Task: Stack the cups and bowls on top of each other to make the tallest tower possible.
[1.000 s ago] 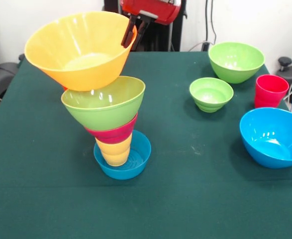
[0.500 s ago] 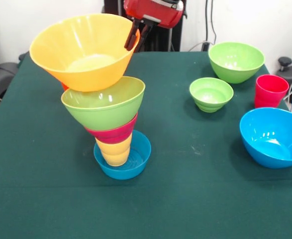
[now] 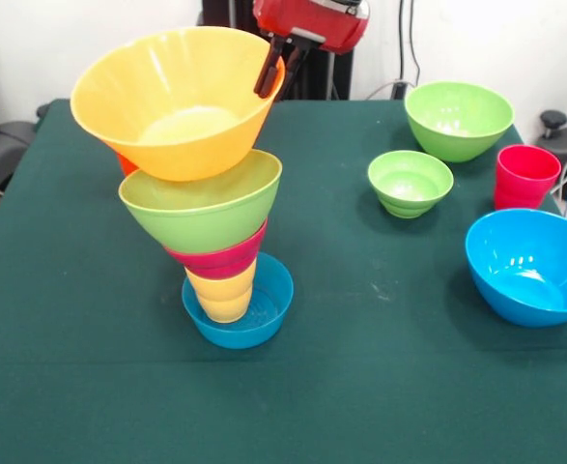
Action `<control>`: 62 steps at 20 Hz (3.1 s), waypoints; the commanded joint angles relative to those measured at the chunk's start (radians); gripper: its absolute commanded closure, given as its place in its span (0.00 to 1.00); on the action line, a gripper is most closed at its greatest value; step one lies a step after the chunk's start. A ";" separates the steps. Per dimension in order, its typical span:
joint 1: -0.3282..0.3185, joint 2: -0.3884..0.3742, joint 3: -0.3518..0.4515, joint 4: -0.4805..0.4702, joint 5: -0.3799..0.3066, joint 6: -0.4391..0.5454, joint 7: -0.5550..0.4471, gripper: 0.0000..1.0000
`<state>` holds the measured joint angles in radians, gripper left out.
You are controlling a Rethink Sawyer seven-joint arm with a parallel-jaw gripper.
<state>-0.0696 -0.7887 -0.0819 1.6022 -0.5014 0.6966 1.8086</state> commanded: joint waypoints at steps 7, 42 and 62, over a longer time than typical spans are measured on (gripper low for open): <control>0.014 0.038 0.041 -0.097 0.029 0.002 0.111 1.00; 0.081 0.103 -0.019 -0.140 0.049 -0.080 0.179 1.00; 0.098 0.133 -0.057 -0.175 0.051 -0.131 0.164 1.00</control>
<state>0.0194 -0.6868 -0.1793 1.4743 -0.4611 0.6200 1.8260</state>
